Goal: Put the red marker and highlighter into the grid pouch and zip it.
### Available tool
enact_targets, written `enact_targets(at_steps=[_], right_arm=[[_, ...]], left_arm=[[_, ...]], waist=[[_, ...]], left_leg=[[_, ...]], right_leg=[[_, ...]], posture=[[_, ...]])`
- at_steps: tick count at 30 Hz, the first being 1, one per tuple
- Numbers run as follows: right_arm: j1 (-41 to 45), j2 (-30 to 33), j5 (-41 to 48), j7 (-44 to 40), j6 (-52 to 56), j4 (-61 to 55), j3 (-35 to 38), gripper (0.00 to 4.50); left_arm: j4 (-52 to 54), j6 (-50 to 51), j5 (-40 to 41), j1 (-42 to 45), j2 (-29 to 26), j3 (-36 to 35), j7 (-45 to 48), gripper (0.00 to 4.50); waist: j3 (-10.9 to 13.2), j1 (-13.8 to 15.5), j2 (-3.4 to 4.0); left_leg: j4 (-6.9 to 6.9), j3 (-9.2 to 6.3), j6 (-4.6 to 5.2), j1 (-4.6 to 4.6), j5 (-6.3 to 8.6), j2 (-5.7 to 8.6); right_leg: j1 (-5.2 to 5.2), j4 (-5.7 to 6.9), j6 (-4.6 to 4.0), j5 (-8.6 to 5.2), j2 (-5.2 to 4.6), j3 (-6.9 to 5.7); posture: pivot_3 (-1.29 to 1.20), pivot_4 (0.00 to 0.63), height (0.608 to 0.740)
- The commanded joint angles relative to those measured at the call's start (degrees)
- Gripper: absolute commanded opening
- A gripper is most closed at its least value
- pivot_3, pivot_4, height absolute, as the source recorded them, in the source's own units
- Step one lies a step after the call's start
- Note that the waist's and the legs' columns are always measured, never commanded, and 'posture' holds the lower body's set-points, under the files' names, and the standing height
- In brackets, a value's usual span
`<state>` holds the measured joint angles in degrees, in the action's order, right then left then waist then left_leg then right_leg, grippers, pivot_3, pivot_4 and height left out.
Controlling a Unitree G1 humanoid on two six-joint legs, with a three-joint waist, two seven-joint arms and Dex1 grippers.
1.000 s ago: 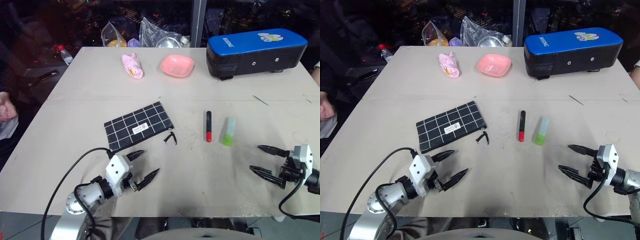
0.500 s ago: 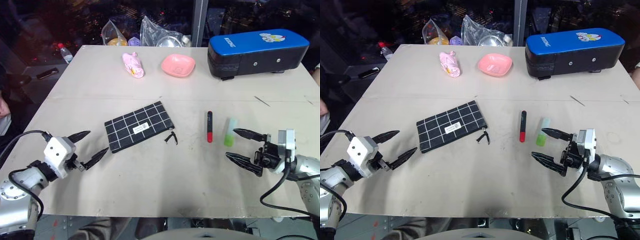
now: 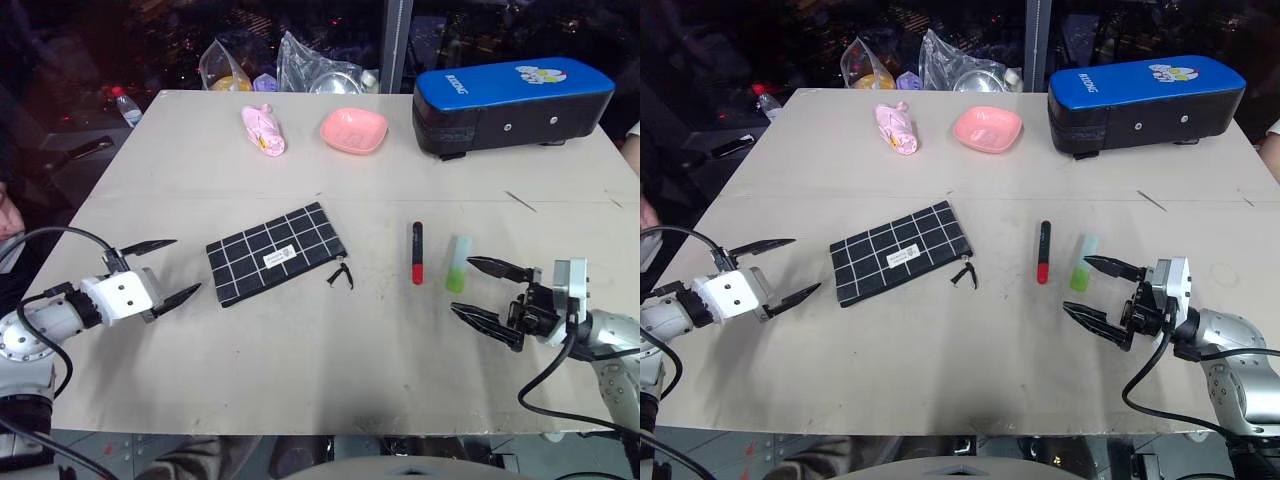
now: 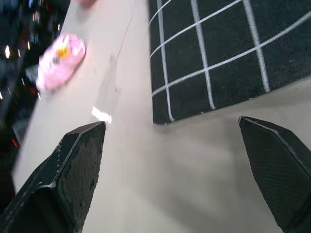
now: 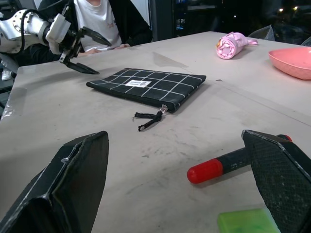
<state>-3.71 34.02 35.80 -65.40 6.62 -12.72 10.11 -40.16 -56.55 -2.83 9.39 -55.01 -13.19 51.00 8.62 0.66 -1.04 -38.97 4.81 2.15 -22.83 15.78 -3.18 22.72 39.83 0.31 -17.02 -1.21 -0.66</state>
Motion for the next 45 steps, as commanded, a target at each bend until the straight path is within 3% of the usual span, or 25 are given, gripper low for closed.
enact_targets(at_steps=[1,6,12,27,45], right_arm=[[0.79,0.19,0.31,0.06,-1.09,-0.45,1.36,4.46],[1.9,-0.49,-0.13,0.34,-1.67,0.34,0.52,4.46],[1.84,-0.52,-0.33,-0.22,-1.8,0.64,0.6,4.46],[0.76,0.08,-0.69,-0.16,-1.51,-0.11,1.39,4.46],[0.12,0.63,-1.23,2.48,-0.82,-0.59,1.57,4.46]], left_arm=[[-2.72,-7.15,-2.74,0.56,-2.75,2.82,-1.35,4.45],[-5.1,-12.69,-8.86,2.2,-3.89,5.35,-6.95,4.45],[-6.16,-13.22,-12.74,5.92,-1.33,9.62,-12.59,4.45],[-4.28,-16.14,-16.22,12.25,3.55,18.39,-19.51,4.45],[-2.52,-8.39,-30.27,17.8,10.33,20.16,-39.05,4.45]], waist=[[0.0,-0.06,0.0],[0.0,-0.08,0.0],[-0.06,0.57,0.11],[-0.11,0.08,0.19],[-0.11,0.13,0.16]], left_leg=[[0.0,0.02,0.0,0.0,0.0,0.0],[0.0,0.01,0.0,0.0,0.0,0.0],[-0.02,0.04,0.01,0.01,-0.01,0.02],[-0.08,0.41,0.12,-0.05,-0.07,0.0],[-0.1,0.42,0.1,-0.06,-0.08,0.0]], right_leg=[[0.01,0.0,0.0,0.0,0.0,0.0],[0.02,0.03,0.0,0.0,0.01,-0.01],[-0.03,0.05,0.03,0.01,-0.04,-0.12],[-0.07,0.11,0.08,0.01,-0.27,-0.3],[-0.07,0.13,0.1,0.02,-0.26,-0.3]], posture=[[0.0,0.15,0.716],[0.0,0.15,0.716],[0.0,0.15,0.716],[0.0,0.15,0.716],[0.0,0.15,0.716]])
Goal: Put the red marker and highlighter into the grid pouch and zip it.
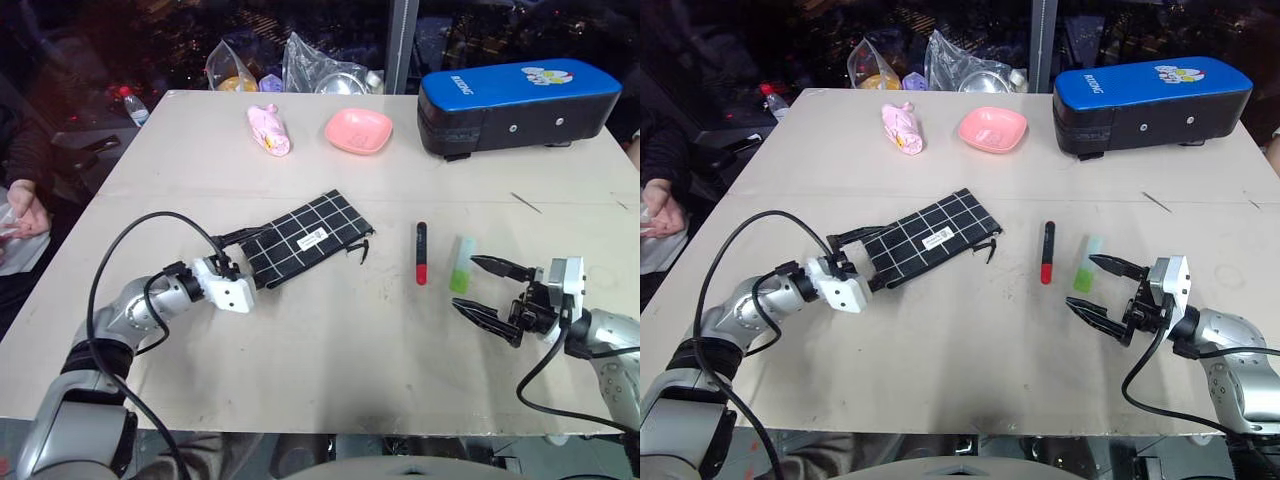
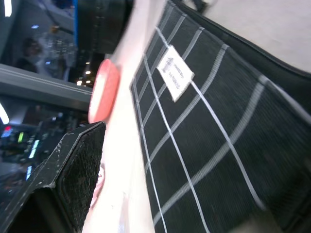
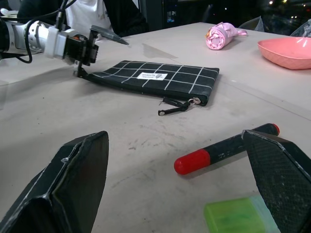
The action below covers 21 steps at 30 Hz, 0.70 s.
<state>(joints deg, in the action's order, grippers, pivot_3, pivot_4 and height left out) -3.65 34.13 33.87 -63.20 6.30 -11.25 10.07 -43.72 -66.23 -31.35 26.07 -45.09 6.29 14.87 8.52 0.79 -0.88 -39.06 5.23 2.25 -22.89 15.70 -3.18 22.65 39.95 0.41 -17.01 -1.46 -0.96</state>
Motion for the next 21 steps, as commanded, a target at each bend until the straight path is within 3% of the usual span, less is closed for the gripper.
enact_targets(at_steps=[1,6,10,13,16,17,19,21], right_arm=[[0.08,0.47,0.68,0.37,-0.54,-2.06,1.59,4.46],[0.38,0.39,0.61,0.73,-0.63,-2.05,1.5,4.46],[0.54,0.72,0.7,0.99,-0.57,-2.2,1.74,4.5],[0.25,0.75,0.58,0.91,-0.95,-1.9,1.88,4.5],[0.36,0.45,0.22,1.05,-1.25,-1.49,1.48,4.5],[0.45,0.37,0.18,1.09,-1.25,-1.45,1.32,4.5],[0.62,0.12,-0.06,1.27,-1.33,-1.4,0.98,4.5],[0.64,-0.07,-0.18,1.34,-1.42,-1.37,0.79,4.5]], left_arm=[[0.89,1.75,-2.76,1.6,0.98,1.24,-4.28,4.45],[-1.04,2.58,-6.22,4.35,2.99,4.01,-9.53,4.45],[-2.89,0.95,-7.35,6.05,3.6,5.91,-13.19,3.46],[-2.81,-0.21,-9.11,5.68,2.85,6.89,-16.33,1.97],[-2.23,-1.01,-10.94,5.15,1.9,7.44,-19.69,0.77],[-2.33,-1.02,-11.29,5.17,1.72,7.71,-20.34,0.77],[-2.44,-1.08,-12.16,5.27,1.39,8.06,-22.21,0.04],[-2.68,-1.05,-12.98,5.46,1.2,8.54,-23.75,0.03]], waist=[[0.0,0.0,0.0],[-0.01,0.04,-0.01],[0.0,-0.01,-0.01],[0.01,-0.13,-0.02],[0.0,-0.1,-0.02],[0.0,-0.11,-0.02],[0.0,-0.1,-0.02],[-0.01,-0.06,-0.01]], left_leg=[[0.0,0.0,0.0,0.0,0.0,0.0],[-0.01,0.0,0.0,0.0,0.0,0.01],[-0.01,0.01,-0.01,0.0,-0.01,0.01],[-0.01,0.01,-0.02,-0.01,-0.01,0.0],[-0.01,0.0,-0.02,0.0,-0.01,-0.01],[-0.01,0.0,-0.02,0.0,-0.01,-0.01],[-0.01,0.02,-0.02,0.0,-0.01,-0.01],[-0.01,0.02,-0.02,0.01,-0.01,-0.01]], right_leg=[[0.0,0.0,0.0,0.0,0.0,0.01],[0.0,0.0,0.0,0.0,0.0,0.0],[0.0,0.01,0.01,0.01,0.01,0.01],[0.01,0.0,0.01,0.0,0.02,0.01],[0.01,0.01,0.01,0.0,0.01,0.02],[0.01,0.01,0.01,0.0,0.01,0.03],[0.01,0.01,0.01,0.0,0.01,0.03],[0.01,0.02,0.01,0.01,0.01,0.03]], posture=[[0.0,0.15,0.716],[0.0,0.15,0.716],[0.0,0.15,0.716],[0.0,0.15,0.716],[0.0,0.15,0.716],[0.0,0.15,0.716],[0.0,0.15,0.716],[0.0,0.15,0.716]])
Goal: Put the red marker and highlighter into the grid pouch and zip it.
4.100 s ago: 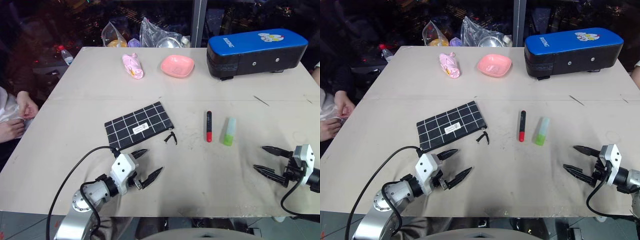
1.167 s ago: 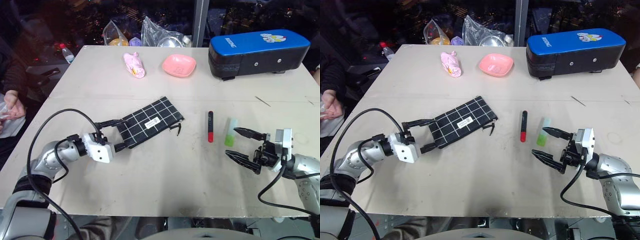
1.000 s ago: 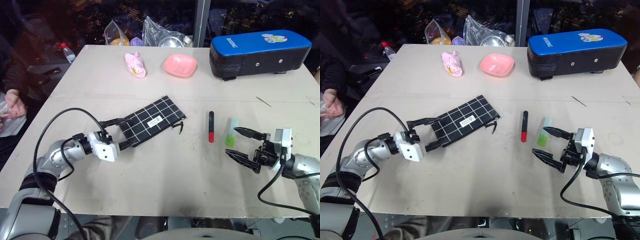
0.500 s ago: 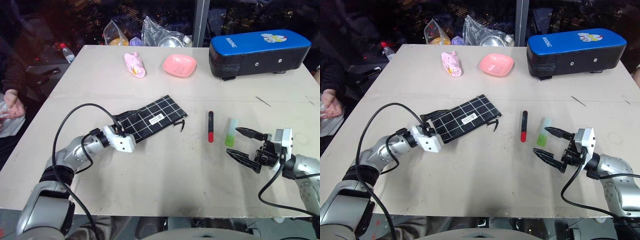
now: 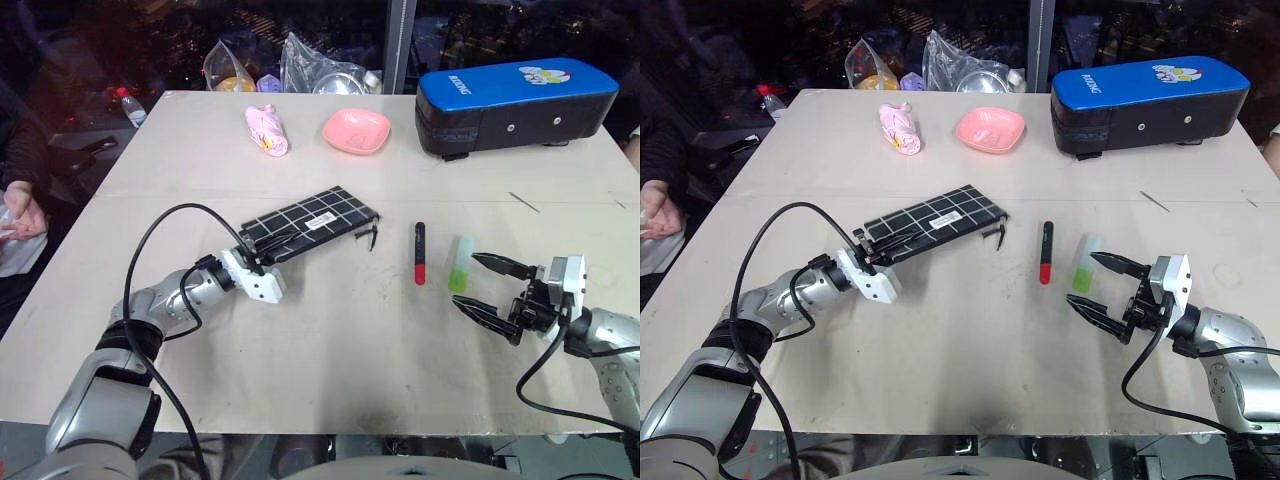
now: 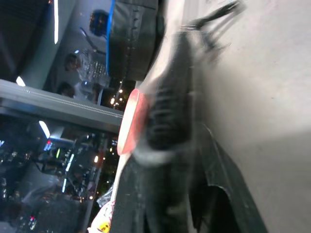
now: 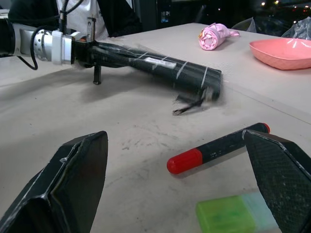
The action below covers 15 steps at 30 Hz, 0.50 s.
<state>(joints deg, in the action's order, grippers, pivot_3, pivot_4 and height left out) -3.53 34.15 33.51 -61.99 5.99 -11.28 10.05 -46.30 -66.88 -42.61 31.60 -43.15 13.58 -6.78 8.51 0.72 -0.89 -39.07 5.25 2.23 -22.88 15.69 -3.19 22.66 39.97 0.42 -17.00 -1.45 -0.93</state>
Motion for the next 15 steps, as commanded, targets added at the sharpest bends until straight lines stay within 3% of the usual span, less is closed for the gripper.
enact_targets(at_steps=[1,10,13,15], right_arm=[[0.49,-0.2,0.16,0.14,-1.15,-1.33,0.75,4.5],[0.61,-0.91,-0.39,0.51,-1.15,-1.86,0.46,4.5],[0.86,-1.21,-0.33,1.69,-0.35,-3.09,0.25,4.5],[1.86,-1.73,-0.14,3.92,1.13,-4.47,-0.22,4.5]], left_arm=[[-0.23,-0.37,-2.07,0.01,-0.83,1.51,-2.68,0.03],[-1.79,-0.79,-2.08,0.75,-0.75,3.01,-5.29,0.03],[-3.03,-0.06,5.64,1.02,0.87,2.07,-0.29,0.03],[-1.71,3.61,17.37,0.75,2.89,1.46,9.26,0.03]], waist=[[0.0,0.02,0.0],[0.0,0.11,0.0],[-0.01,0.08,0.0],[0.0,0.14,0.01]], left_leg=[[0.0,0.01,0.0,0.0,0.0,0.0],[-0.01,0.02,-0.03,0.0,-0.02,0.01],[-0.02,0.03,-0.12,0.0,-0.07,0.01],[-0.03,0.02,-0.16,0.0,-0.1,0.01]], right_leg=[[0.0,0.01,0.0,0.0,0.0,0.0],[0.0,0.02,0.0,0.0,-0.01,0.0],[0.0,0.03,0.0,0.0,-0.01,0.0],[0.0,0.04,0.0,0.0,-0.01,-0.01]], posture=[[0.0,0.15,0.716],[0.0,0.15,0.716],[0.0,0.15,0.716],[0.0,0.15,0.716]])
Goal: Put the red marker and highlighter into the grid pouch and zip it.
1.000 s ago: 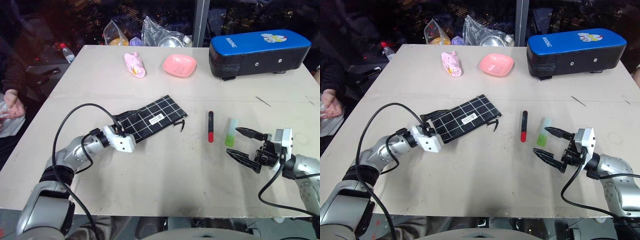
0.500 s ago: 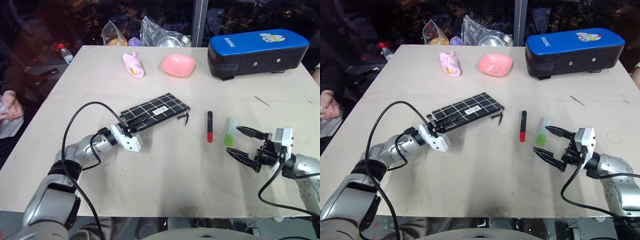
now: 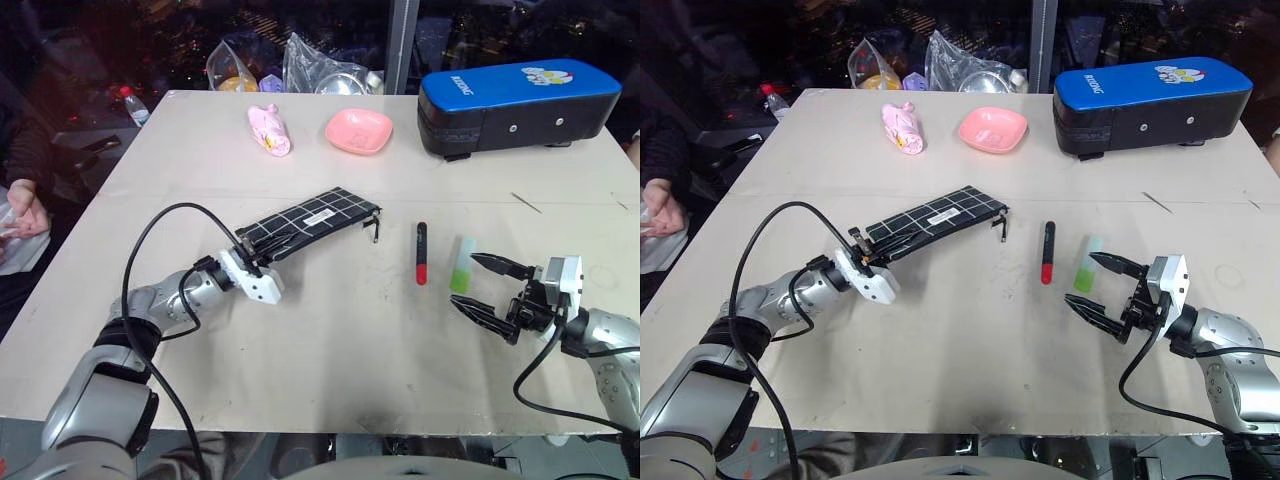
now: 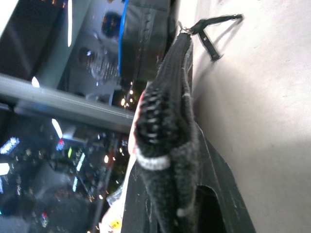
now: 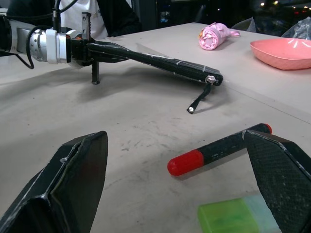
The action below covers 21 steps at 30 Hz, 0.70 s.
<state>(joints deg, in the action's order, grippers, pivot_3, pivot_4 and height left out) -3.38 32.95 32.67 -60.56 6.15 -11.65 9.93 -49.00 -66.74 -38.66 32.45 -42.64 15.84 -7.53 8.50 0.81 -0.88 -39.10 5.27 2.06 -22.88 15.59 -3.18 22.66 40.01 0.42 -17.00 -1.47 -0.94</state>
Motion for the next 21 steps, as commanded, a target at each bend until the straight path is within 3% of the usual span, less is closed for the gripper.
enact_targets(at_steps=[1,5,9,17,21], right_arm=[[2.51,-0.99,0.67,4.23,1.98,-4.7,-0.32,4.5],[7.19,-2.87,-4.88,14.6,6.84,-6.52,-2.86,4.5],[15.7,-4.59,-8.73,25.46,16.78,-6.97,-5.91,4.5],[25.88,-7.45,-4.48,35.86,33.86,-7.17,-3.54,4.5],[27.66,-7.71,-2.79,37.28,37.79,-7.35,-2.2,4.5]], left_arm=[[2.74,6.34,20.0,-0.63,3.47,-1.18,15.16,0.03],[17.57,21.32,41.8,-3.85,5.97,-1.67,33.38,0.03],[34.47,37.79,55.26,-7.63,7.55,-1.53,43.43,0.03],[48.25,54.7,61.19,-10.65,9.9,-3.9,48.88,0.03],[50.65,57.82,59.54,-11.22,11.42,-4.45,49.52,0.03]], waist=[[0.0,0.0,0.0],[0.02,-0.31,-0.03],[0.03,-0.88,-0.03],[0.04,-1.2,-0.03],[0.03,-1.08,-0.03]], left_leg=[[-0.01,0.0,-0.01,0.0,-0.01,0.0],[-0.15,0.01,-0.1,-0.03,-0.06,-0.03],[-0.15,-0.02,-0.17,-0.05,-0.1,-0.04],[-0.14,-0.06,-0.18,-0.06,-0.1,-0.03],[-0.14,-0.07,-0.17,-0.08,-0.1,-0.02]], right_leg=[[0.0,0.02,0.0,0.0,0.0,-0.01],[0.03,0.1,0.0,0.0,-0.01,0.0],[0.04,0.14,-0.01,0.0,0.05,0.05],[0.03,0.08,-0.01,0.0,0.13,0.08],[0.03,0.06,-0.01,0.0,0.13,0.08]], posture=[[0.0,0.15,0.716],[0.0,0.15,0.716],[0.0,0.15,0.716],[0.0,0.15,0.716],[0.0,0.15,0.716]])
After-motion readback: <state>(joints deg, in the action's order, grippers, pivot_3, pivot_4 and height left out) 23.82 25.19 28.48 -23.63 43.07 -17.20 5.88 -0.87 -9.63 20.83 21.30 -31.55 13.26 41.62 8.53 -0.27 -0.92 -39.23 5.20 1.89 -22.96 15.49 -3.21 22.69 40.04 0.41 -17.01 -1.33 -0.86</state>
